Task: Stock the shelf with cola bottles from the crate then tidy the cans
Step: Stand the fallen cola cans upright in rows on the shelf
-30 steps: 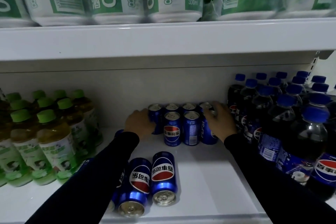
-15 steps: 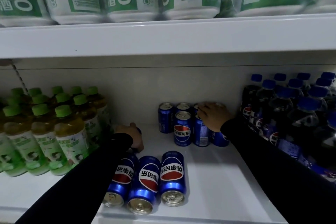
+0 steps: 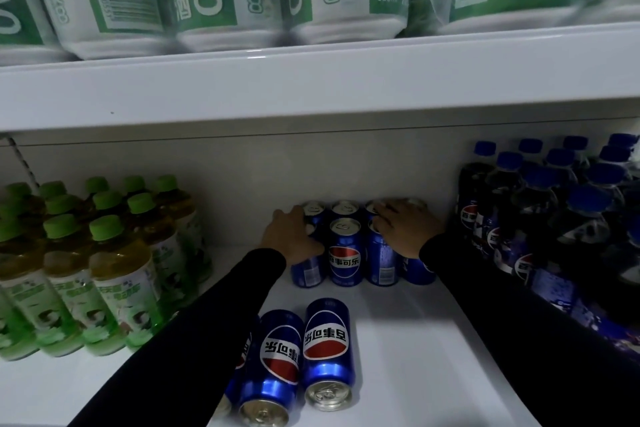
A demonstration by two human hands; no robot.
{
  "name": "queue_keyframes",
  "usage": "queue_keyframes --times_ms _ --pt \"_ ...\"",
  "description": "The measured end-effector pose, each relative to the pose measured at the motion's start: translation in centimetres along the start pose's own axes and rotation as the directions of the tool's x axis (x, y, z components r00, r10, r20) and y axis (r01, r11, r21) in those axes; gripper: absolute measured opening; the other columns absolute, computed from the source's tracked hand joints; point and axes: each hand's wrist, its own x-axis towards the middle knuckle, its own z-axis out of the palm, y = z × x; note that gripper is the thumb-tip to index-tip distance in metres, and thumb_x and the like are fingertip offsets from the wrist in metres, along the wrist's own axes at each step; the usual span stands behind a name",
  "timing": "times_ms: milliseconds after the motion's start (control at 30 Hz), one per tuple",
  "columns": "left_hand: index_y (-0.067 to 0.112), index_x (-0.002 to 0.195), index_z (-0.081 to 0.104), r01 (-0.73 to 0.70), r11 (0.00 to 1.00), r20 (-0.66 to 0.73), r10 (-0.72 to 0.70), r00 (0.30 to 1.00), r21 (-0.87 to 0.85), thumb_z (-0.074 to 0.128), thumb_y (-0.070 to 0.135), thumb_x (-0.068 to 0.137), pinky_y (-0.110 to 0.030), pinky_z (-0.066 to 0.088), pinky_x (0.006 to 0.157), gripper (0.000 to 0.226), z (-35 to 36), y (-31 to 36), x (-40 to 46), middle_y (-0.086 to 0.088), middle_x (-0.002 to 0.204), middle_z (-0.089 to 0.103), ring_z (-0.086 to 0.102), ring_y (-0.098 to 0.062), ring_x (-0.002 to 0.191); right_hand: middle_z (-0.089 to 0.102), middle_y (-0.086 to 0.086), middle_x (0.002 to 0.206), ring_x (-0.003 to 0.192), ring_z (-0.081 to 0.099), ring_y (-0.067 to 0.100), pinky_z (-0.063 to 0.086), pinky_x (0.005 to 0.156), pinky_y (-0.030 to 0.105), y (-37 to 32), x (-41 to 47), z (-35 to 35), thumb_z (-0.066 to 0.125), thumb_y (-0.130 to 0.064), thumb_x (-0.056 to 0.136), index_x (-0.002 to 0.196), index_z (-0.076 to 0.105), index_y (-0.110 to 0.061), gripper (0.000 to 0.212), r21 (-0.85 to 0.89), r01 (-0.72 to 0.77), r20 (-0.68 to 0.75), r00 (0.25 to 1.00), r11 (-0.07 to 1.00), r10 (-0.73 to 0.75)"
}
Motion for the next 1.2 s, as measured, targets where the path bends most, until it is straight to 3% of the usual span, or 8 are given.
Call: queue_keyframes --times_ms 133,467,600,700,800,867,1033,1200 --pt "0.015 0.145 0.033 -0.041 0.998 -0.017 0.041 0.999 -0.047 0.078 0.029 0.074 -0.033 0.053 0.086 0.085 0.7 0.2 0.2 -0.015 0.131 0.043 0.054 -0.029 0.111 0.036 0.005 0.153 0.136 0.036 0.030 0.029 0.112 0.047 0.0 0.1 0.1 0.024 -0.033 0.102 0.135 0.047 -0.022 0.042 -0.023 0.013 -0.016 1.000 1.000 -0.013" --pt "0.021 0.151 0.025 -0.058 0.993 0.023 0.061 0.998 -0.103 0.078 0.032 0.077 -0.027 0.042 0.089 0.092 0.5 -0.2 -0.7 -0.015 0.133 0.040 0.042 -0.030 0.125 0.036 0.006 0.152 0.136 0.036 0.030 0.030 0.111 0.048 -0.5 -0.6 -0.6 0.026 -0.030 0.102 0.135 0.047 -0.019 0.041 0.023 -0.010 -0.015 1.000 1.000 0.011" --pt "0.021 0.149 0.027 -0.047 0.994 -0.072 0.040 0.997 -0.096 0.071 0.031 0.085 -0.024 0.039 0.086 0.079 -0.8 -0.6 -2.0 -0.015 0.138 0.038 0.048 -0.029 0.122 0.037 0.005 0.151 0.134 0.039 0.031 0.033 0.109 0.047 -0.8 -1.0 -1.1 0.025 -0.033 0.102 0.142 0.040 -0.019 0.044 0.075 -0.046 -0.021 0.999 0.996 0.048" --pt "0.019 0.148 0.029 -0.025 0.997 -0.163 0.013 0.987 -0.069 0.067 0.036 0.088 -0.025 0.039 0.089 0.073 -1.9 -1.3 -3.4 -0.013 0.141 0.040 0.050 -0.027 0.121 0.054 0.003 0.138 0.119 0.052 0.030 0.043 0.097 0.045 -0.8 -1.2 -1.7 0.023 -0.044 0.096 0.129 0.053 -0.023 0.049 0.106 -0.052 -0.067 0.996 0.993 0.060" --pt "0.019 0.142 0.036 0.012 0.998 -0.181 -0.022 0.983 -0.056 0.064 0.038 0.089 -0.027 0.042 0.090 0.062 -2.7 -2.2 -4.7 -0.012 0.137 0.047 0.051 -0.025 0.118 0.065 0.007 0.113 0.100 0.057 0.029 0.048 0.082 0.039 -0.8 -1.4 -1.9 0.028 -0.045 0.093 0.109 0.059 -0.020 0.042 0.322 -0.099 -0.138 0.979 0.941 0.151" --pt "0.021 0.138 0.043 0.027 0.999 -0.150 -0.030 0.988 -0.020 0.063 0.039 0.090 -0.027 0.042 0.090 0.055 -3.2 -2.6 -5.6 -0.009 0.135 0.050 0.052 -0.024 0.117 0.064 0.010 0.111 0.098 0.056 0.029 0.048 0.082 0.036 -1.5 -2.0 -2.5 0.030 -0.041 0.096 0.105 0.059 -0.014 0.041 0.368 -0.033 -0.252 0.958 0.929 0.134" --pt "0.028 0.133 0.049 0.026 0.999 -0.096 -0.024 0.995 0.019 0.060 0.040 0.091 -0.029 0.044 0.093 0.046 -3.9 -3.0 -7.7 -0.003 0.133 0.054 0.054 -0.020 0.116 0.057 0.008 0.129 0.112 0.058 0.024 0.040 0.092 0.023 -4.6 -4.3 -3.7 0.049 -0.031 0.099 0.125 0.061 -0.009 0.036 0.525 0.202 -0.401 0.916 0.827 0.031" --pt "0.033 0.137 0.045 -0.041 0.998 0.068 0.038 0.997 0.047 0.063 0.044 0.087 -0.027 0.044 0.094 0.054 -4.7 -3.2 -9.4 0.002 0.133 0.055 0.054 -0.016 0.116 0.054 0.001 0.136 0.127 0.047 0.018 0.033 0.098 0.019 -8.6 -8.0 -3.8 0.053 -0.039 0.097 0.128 0.060 -0.015 0.040 0.534 0.253 -0.312 0.946 0.807 -0.091"
